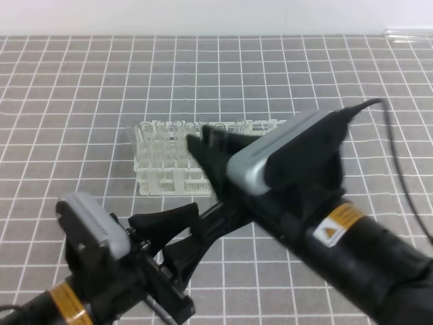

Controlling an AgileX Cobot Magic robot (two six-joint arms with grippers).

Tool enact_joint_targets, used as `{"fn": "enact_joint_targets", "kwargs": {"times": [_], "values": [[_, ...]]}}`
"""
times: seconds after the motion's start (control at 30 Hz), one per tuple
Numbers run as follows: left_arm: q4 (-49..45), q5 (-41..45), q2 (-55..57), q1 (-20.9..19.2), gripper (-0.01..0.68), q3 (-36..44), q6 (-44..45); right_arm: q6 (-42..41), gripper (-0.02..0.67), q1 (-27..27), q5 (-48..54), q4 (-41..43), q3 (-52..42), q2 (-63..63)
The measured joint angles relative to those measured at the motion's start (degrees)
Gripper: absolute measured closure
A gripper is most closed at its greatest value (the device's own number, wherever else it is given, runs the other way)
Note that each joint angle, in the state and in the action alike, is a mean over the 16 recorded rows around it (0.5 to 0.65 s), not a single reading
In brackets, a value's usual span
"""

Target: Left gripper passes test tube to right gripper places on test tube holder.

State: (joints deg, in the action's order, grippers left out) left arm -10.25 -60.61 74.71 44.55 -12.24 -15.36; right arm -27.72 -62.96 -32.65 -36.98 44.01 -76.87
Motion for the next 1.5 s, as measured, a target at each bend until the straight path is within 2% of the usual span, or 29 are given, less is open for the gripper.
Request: {"fn": "enact_joint_targets", "kwargs": {"times": [0.27,0.47,0.8,1.03,1.27,1.5], "values": [[0.15,-2.61,-7.54,0.00,0.562,5.61,-1.88,-14.95,0.559,0.00,2.35,-13.56,-0.33,5.80],[0.54,0.17,-15.58,0.00,0.656,9.74,-3.72,-22.60,0.559,0.00,3.90,-20.93,-0.56,8.15],[-1.39,10.00,-22.32,0.00,0.673,11.32,-10.83,-25.26,0.559,0.00,5.39,-23.98,-0.58,8.74],[-5.63,19.54,-22.70,0.00,0.673,8.47,-16.86,-25.30,0.559,0.00,6.03,-24.29,-0.58,8.74],[-14.18,31.46,-22.85,0.00,0.673,2.19,-22.94,-25.31,0.559,0.00,6.46,-24.40,-0.58,8.74],[-27.58,40.33,-26.35,0.00,0.673,-2.61,-34.80,-25.31,0.559,0.00,6.57,-24.53,-0.58,8.74]]}}
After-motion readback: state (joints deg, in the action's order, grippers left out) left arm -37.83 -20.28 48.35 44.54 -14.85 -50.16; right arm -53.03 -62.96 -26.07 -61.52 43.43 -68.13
